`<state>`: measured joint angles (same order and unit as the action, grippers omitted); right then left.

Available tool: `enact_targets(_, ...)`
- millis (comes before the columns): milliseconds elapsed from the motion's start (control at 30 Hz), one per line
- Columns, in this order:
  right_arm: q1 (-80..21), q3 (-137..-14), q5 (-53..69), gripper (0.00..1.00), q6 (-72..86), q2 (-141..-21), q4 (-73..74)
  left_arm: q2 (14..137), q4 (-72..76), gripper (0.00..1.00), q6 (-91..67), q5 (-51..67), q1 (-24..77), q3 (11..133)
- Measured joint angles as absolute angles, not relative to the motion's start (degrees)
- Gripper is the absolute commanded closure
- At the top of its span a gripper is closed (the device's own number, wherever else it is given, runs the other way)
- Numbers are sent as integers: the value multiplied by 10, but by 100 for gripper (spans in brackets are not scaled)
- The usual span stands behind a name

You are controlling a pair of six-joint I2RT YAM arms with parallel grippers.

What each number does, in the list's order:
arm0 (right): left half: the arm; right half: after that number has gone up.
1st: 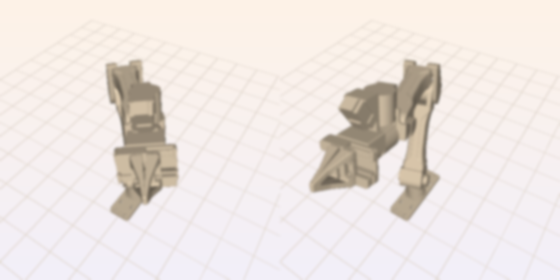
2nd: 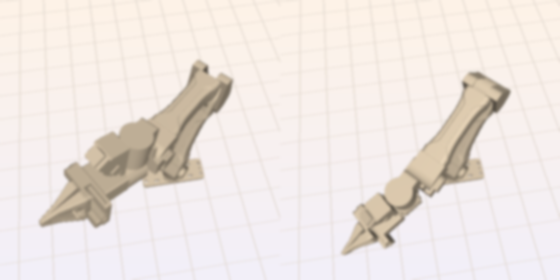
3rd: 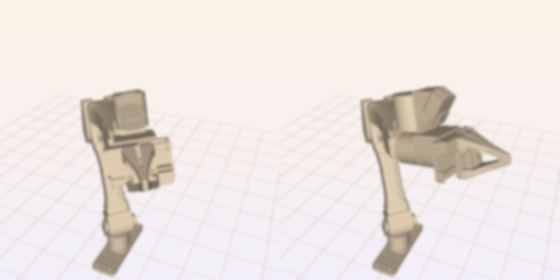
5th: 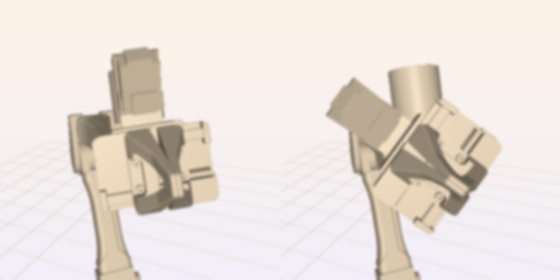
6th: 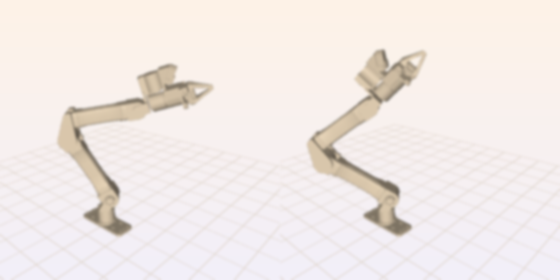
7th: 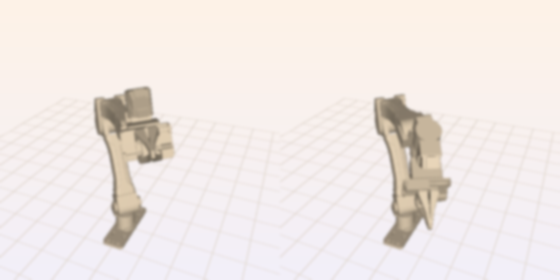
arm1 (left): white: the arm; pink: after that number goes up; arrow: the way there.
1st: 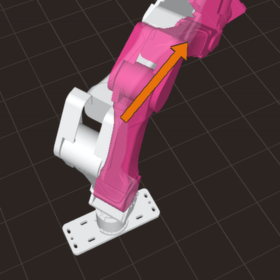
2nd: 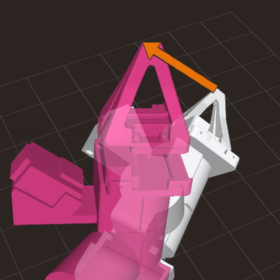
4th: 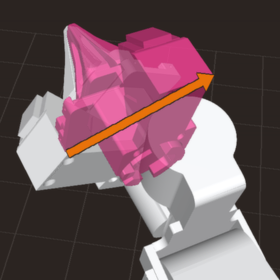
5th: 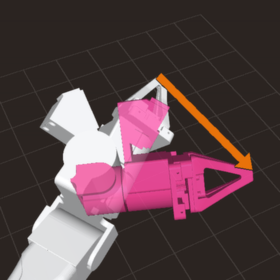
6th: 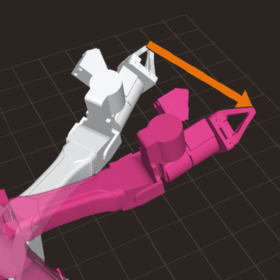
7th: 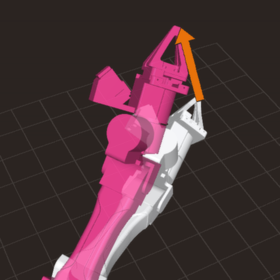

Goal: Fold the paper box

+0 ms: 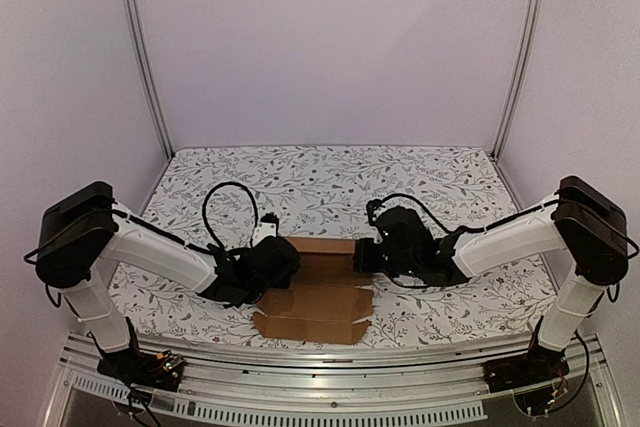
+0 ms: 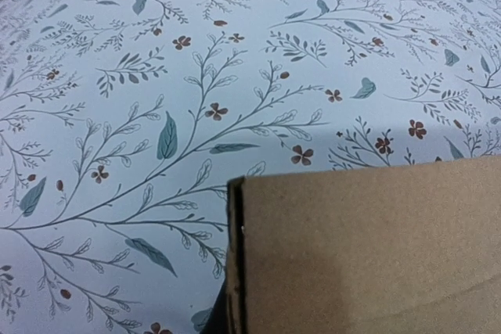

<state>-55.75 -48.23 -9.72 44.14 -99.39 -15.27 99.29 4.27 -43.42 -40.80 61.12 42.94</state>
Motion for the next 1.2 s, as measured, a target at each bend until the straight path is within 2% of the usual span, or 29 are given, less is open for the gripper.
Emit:
enact_targets(267, -557, -435, -88, 100, 484, -988, -239, 985, 35, 100, -449, -380, 612, 432)
enact_targets(533, -557, -401, -82, 100, 489, -926, -242, 971, 25, 100, -457, -341, 608, 437)
enact_targets(1200, -558, -312, -47, 100, 399, -603, -115, 889, 36, 100, -462, -207, 522, 418)
